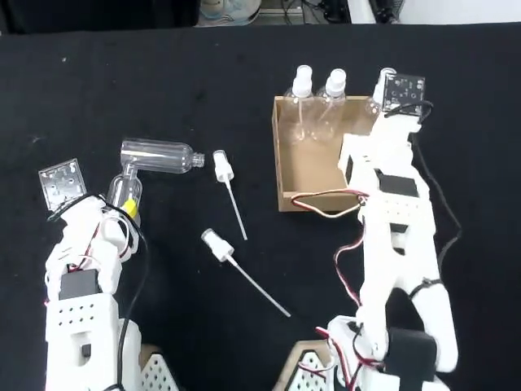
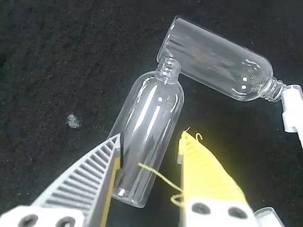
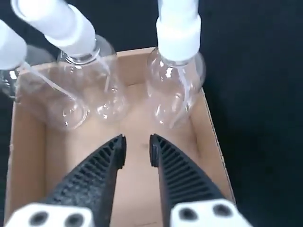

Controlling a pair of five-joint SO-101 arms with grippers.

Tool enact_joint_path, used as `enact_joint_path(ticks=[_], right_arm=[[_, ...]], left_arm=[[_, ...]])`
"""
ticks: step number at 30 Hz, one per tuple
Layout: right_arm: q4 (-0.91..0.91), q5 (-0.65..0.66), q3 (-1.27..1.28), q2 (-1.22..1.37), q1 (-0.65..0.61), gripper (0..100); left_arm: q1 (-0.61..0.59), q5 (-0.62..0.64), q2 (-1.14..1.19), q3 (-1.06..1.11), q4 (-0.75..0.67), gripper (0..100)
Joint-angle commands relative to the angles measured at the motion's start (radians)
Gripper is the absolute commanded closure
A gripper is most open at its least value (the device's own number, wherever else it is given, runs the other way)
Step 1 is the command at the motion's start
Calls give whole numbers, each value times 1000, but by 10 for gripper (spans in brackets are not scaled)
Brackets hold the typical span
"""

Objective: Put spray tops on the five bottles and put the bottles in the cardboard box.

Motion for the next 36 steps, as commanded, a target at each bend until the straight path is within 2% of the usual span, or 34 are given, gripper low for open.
enact_joint_path(ticks=[1, 10, 17, 19, 21, 23, 25, 29, 33, 36], right_arm=[[6, 2, -39, -51, 75, 946], [20, 2, -41, -53, 199, 946], [500, 3, -185, -173, 109, 945], [611, 17, -229, -220, 52, 945], [712, 97, -257, -260, -17, 945], [802, 163, -275, -294, -107, 945], [861, 175, -283, -318, -212, 945], [867, 135, -277, -332, -457, 944], [789, 23, -278, -314, -683, 944], [690, -15, -265, -271, -801, 944]], left_arm=[[-8, 8, -12, -4, -21, 809], [-5, 8, -12, -4, -20, 809], [-12, 8, -12, -4, -18, 809], [-13, 8, -12, -4, -18, 809], [-13, 8, -12, -4, -17, 809], [-15, 8, -12, -7, -17, 809], [-22, 8, -12, -15, -17, 809], [-70, 8, -12, -68, 17, 809], [-148, 8, -12, -211, 170, 809], [-231, 5, -2, -303, 249, 809]])
